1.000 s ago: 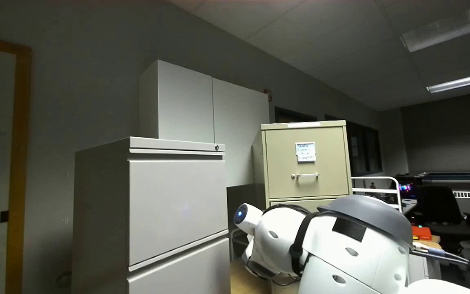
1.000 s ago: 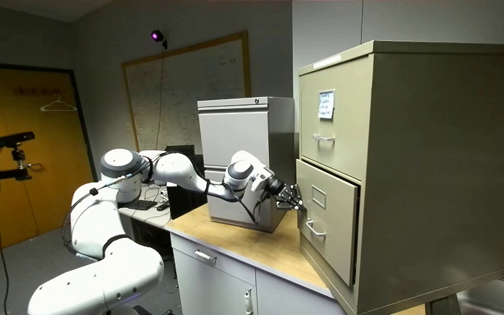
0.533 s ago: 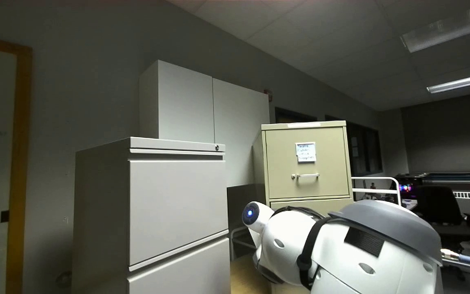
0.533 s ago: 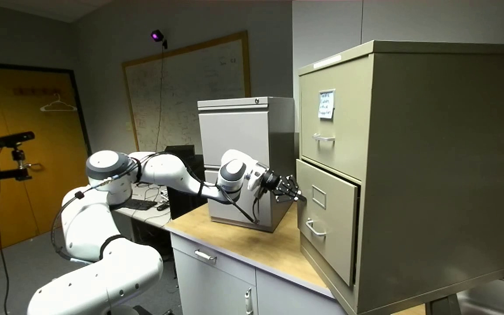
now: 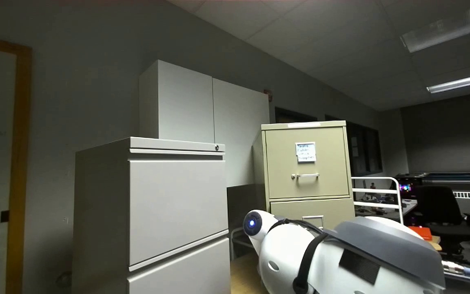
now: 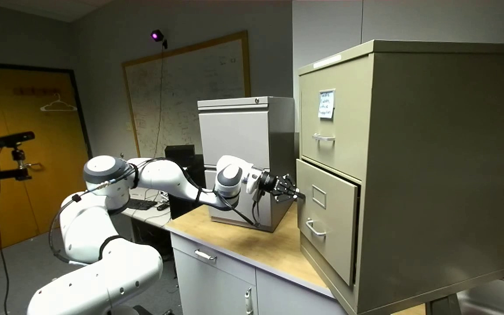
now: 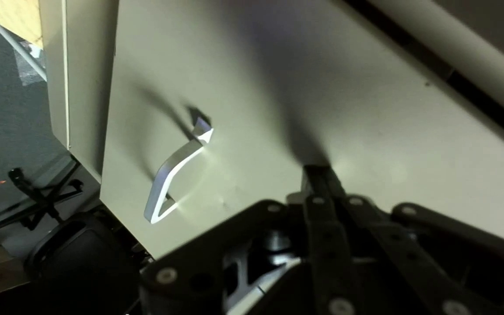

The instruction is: Close the bottom drawer of the file cabinet to the right

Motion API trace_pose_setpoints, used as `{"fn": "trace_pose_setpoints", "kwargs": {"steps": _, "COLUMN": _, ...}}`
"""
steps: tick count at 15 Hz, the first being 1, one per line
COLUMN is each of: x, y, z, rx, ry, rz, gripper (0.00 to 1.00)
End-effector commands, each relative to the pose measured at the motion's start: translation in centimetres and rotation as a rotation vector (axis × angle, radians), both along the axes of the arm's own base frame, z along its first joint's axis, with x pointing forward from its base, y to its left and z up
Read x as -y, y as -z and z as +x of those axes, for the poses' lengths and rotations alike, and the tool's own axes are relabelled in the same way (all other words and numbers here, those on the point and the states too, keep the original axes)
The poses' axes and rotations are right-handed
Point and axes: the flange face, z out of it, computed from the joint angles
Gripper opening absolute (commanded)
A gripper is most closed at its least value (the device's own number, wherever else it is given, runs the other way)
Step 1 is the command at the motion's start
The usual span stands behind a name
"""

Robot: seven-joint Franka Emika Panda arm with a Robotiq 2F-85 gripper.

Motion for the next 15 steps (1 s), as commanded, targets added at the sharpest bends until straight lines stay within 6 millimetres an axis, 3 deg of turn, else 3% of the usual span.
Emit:
{"fn": "trace_pose_setpoints", "kwargs": {"steps": 1, "x": 0.2, "y": -1.8, "z": 3.3, "rx": 0.025, "ry": -0.115, "rz": -0.112, "gripper": 0.0}}
{"fn": "trace_pose_setpoints", "kwargs": {"steps": 9, "x": -0.6, "y": -1.4, "z": 5.1, "rx": -0.055, "ry": -0.146, "rz": -0.192, "gripper": 0.0}}
{"fn": "trace_pose_setpoints", "kwargs": {"steps": 15, "x": -0.9, "y": -3.5, "z": 6.8, "rx": -0.122, "ry": -0.19, "rz": -0.222, "gripper": 0.0}}
